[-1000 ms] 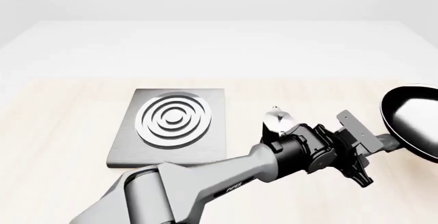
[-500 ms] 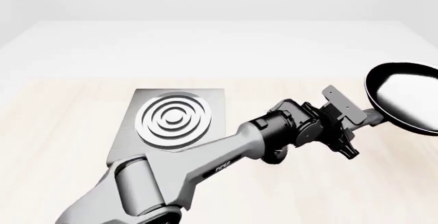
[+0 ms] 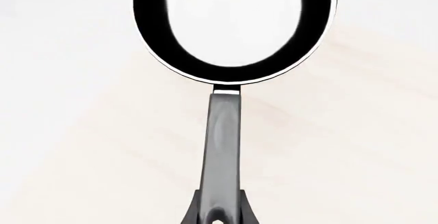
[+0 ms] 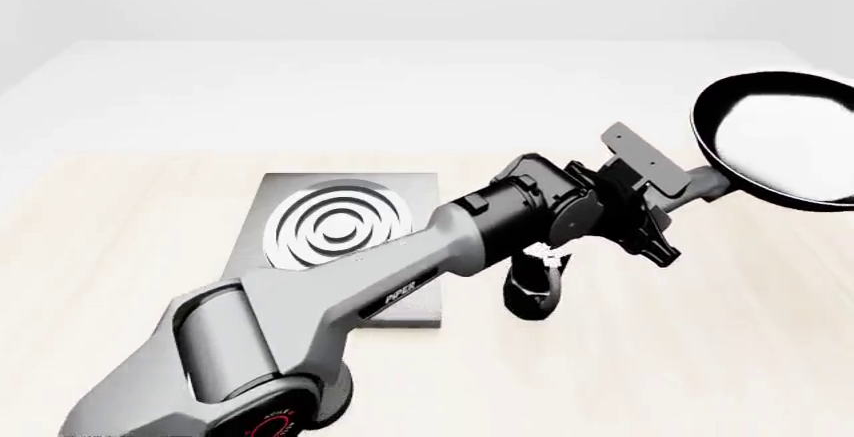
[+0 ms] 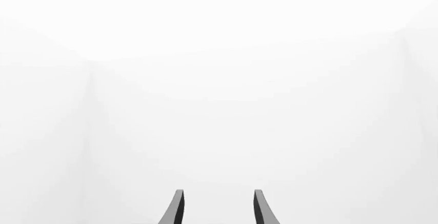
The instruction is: Put the frying pan on the stove.
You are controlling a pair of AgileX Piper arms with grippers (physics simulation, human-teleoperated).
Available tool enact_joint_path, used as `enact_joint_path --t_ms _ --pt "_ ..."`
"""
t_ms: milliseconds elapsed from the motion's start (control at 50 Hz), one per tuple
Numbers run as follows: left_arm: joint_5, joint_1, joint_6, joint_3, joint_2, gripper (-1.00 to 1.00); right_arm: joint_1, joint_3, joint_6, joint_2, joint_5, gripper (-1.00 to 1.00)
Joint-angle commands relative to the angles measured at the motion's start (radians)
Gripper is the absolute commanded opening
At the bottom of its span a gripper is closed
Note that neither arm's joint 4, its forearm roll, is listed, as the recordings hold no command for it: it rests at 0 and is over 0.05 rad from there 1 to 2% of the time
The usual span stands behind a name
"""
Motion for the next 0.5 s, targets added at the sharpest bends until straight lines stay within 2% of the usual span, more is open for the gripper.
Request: enact_joint_path --t_ms 20,320,460,500 --pt "-0.016 0.031 0.016 -0.002 -0.059 -1.00 0.001 0.001 -0.004 0.000 0.001 1.00" --pt "-0.039 0.070 0.018 0.054 -0.135 -1.00 0.001 0.002 -0.008 0.000 0.001 1.00" --pt "-0.074 0.080 0.015 0.133 -0.187 -1.00 -0.005 0.003 -0.005 0.000 0.001 1.00" --pt "-0.094 0.076 0.012 0.180 -0.211 -1.00 -0.006 0.004 -0.003 0.000 0.001 1.00"
